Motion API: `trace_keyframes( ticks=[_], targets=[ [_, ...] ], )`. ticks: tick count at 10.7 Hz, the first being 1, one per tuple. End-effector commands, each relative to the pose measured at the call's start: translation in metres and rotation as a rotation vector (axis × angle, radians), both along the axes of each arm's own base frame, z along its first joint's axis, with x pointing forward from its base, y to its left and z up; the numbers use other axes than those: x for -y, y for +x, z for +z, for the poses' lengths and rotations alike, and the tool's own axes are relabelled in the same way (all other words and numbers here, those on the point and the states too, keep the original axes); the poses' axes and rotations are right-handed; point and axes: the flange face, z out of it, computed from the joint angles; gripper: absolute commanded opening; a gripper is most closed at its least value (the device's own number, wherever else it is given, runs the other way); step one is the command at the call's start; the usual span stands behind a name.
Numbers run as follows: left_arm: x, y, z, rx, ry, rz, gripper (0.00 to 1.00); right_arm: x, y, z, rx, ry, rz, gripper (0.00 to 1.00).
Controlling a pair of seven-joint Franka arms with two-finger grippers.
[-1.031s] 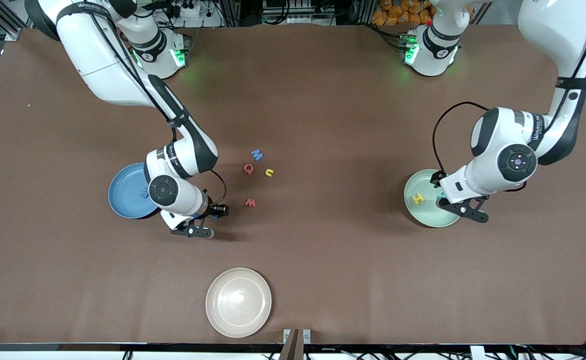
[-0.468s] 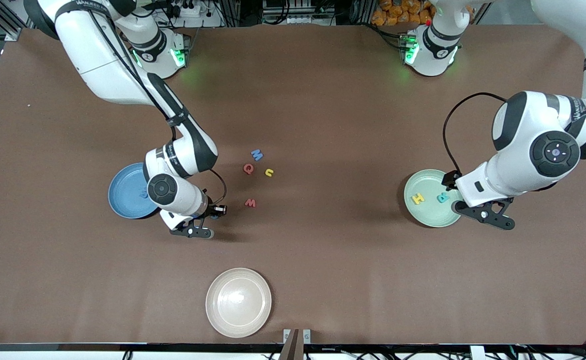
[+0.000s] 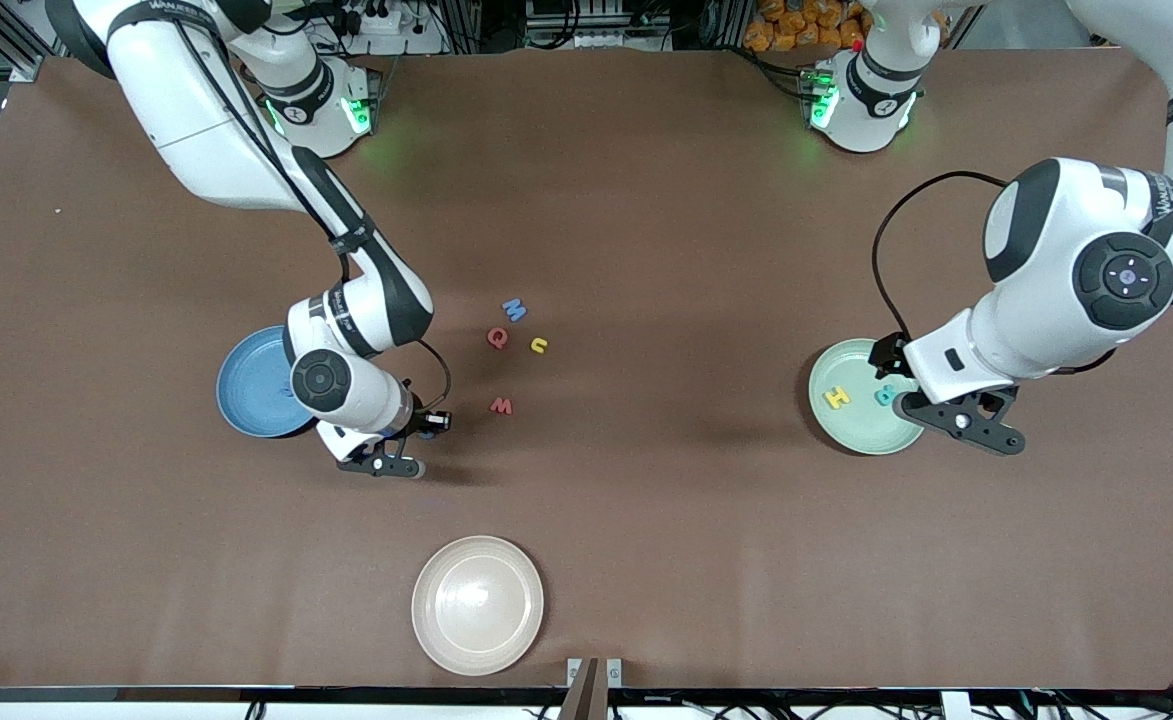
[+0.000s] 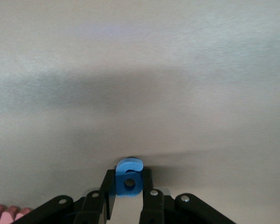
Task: Sort upper and lower case letters into plates
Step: 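Carry the blue 6 into the blue plate and open the right gripper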
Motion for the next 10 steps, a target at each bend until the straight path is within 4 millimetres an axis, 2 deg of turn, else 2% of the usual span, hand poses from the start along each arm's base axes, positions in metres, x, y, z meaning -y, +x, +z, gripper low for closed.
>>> trace_keyframes(
  ticks=[1, 2, 4, 6, 8, 9, 10],
  targets=[
    [0.022, -0.010, 0.012, -0.004, -0.015, 0.037, 1.00, 0.049, 0.007, 0.047, -0.033, -0.007, 0.025, 0.00],
    [0.032, -0.012, 0.016, 0.004, -0.022, 0.040, 1.00, 0.066, 0.008, 0.058, -0.051, -0.010, 0.042, 0.00],
    [0.056, -0.020, 0.018, 0.002, -0.030, 0.060, 1.00, 0.112, -0.002, 0.066, -0.106, -0.021, 0.038, 0.00],
    [0.086, -0.030, 0.023, 0.006, -0.039, 0.104, 1.00, 0.168, -0.018, 0.067, -0.146, -0.046, 0.045, 0.00],
    [0.112, -0.040, 0.019, -0.003, -0.046, 0.108, 1.00, 0.212, -0.033, 0.052, -0.179, -0.058, 0.063, 0.00],
    [0.132, -0.049, 0.014, -0.010, -0.044, 0.099, 1.00, 0.231, -0.038, 0.045, -0.184, -0.055, 0.074, 0.00],
    [0.166, -0.063, 0.006, -0.021, -0.043, 0.100, 1.00, 0.233, -0.042, 0.038, -0.181, -0.035, 0.067, 0.00]
  ],
)
